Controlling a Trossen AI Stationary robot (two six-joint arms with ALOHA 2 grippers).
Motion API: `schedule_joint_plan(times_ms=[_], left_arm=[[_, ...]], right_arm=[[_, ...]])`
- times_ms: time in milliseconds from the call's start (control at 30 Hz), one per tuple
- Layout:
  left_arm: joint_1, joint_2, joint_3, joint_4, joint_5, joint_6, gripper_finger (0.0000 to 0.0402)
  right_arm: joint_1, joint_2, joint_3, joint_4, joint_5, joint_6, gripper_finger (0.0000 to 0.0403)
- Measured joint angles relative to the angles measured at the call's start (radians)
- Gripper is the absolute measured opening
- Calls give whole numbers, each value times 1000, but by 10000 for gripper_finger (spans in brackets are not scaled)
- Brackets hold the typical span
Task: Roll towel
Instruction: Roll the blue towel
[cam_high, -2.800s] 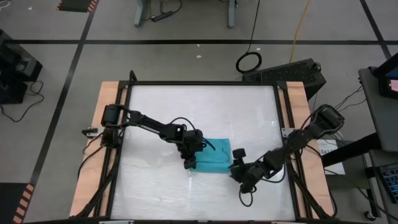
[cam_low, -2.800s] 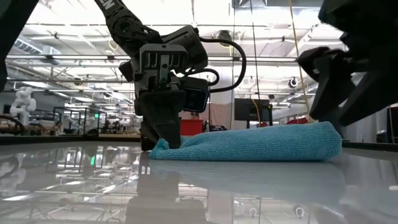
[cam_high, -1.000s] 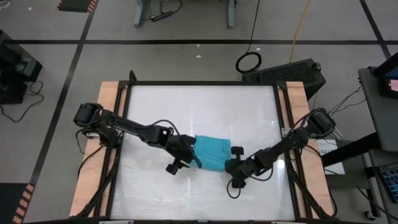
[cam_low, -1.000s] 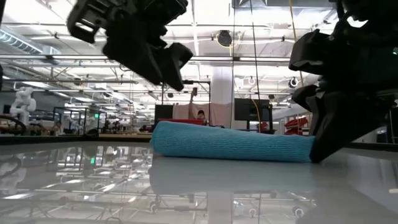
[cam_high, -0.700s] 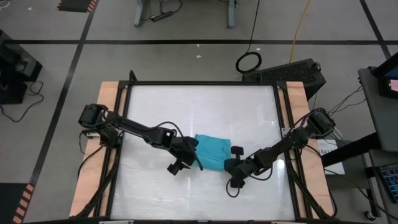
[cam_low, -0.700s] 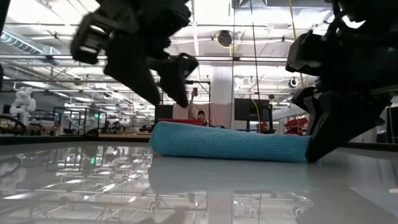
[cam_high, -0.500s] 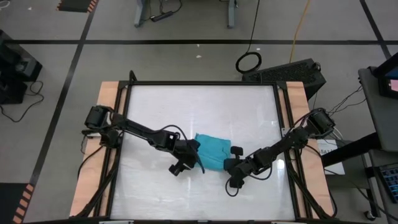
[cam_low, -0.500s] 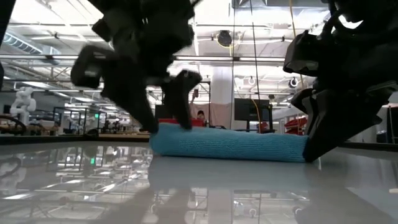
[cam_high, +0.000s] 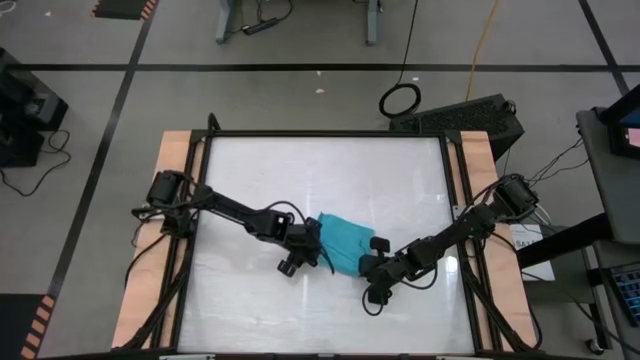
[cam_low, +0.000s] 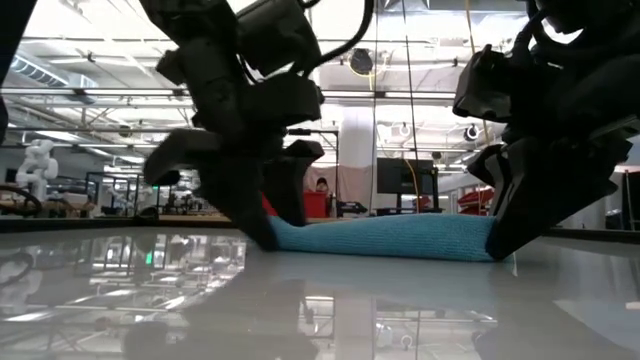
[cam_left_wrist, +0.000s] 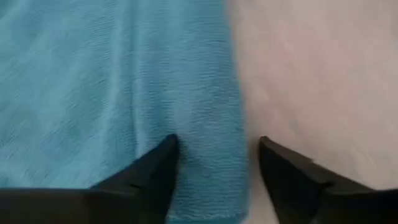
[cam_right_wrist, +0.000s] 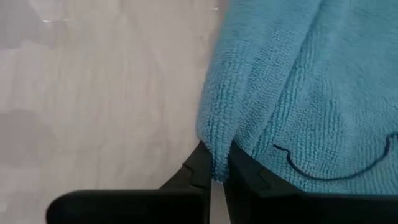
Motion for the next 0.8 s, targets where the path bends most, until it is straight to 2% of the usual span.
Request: schedule_joint_plan(times_ms=[133,233,267,367,567,633,800], left_arm=[[28,4,0,1,23,21,114],[41,6,0,-6,77,48,32],[45,5,0,-7,108,51,19],[57,2,1,-26,218,22,16],[107,2,26,-82,586,-131,12],[124,2,34,-84,679,-190,12],[165,5,43,-78,822,-363,11]], right_arm=[[0,0,0,8,-19,6,15],[0,0,0,13,-33,15,15],[0,0,0,19,-46,15,15],[1,0,0,51,-84,17,15],[4,-39,0,90,-134,41,15],[4,-58,0,107,-162,52,15],[-4,-79,0,108,-208,169,15]])
